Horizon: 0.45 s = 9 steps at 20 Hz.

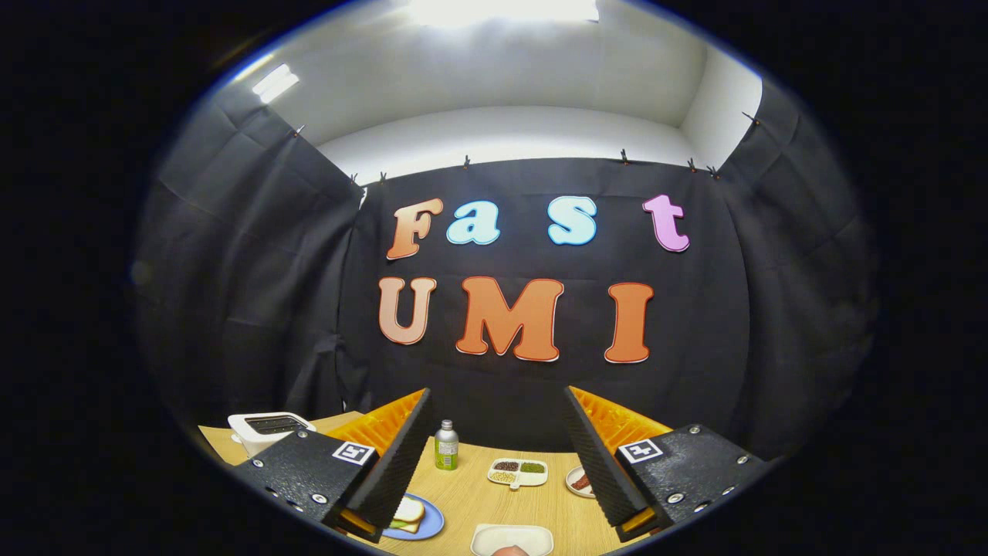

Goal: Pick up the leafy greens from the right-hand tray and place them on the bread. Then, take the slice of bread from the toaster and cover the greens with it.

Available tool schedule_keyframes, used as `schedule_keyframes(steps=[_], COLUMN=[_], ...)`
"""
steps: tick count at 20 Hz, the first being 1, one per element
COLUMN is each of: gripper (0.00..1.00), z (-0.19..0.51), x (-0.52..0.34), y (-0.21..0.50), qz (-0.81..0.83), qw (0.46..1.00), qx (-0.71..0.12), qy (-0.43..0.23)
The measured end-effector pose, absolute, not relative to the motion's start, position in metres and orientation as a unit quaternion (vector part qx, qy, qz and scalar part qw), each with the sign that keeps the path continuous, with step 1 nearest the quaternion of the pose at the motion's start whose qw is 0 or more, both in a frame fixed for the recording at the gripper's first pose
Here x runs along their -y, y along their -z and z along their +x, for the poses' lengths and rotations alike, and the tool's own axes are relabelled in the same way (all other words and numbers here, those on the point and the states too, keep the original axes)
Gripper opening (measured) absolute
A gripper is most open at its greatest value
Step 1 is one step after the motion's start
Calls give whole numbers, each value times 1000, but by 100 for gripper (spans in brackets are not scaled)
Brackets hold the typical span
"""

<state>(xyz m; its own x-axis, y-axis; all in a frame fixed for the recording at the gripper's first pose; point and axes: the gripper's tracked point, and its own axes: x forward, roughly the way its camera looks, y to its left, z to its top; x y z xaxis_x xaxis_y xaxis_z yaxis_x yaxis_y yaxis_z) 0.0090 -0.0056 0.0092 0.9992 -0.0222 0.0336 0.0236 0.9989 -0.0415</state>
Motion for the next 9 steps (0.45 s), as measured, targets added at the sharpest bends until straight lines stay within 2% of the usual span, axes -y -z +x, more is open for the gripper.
schedule_keyframes(steps=[9], gripper=[99], z=[5], x=[-7], y=[-20], qz=[-37], qw=[999], qx=[25], qy=[6])
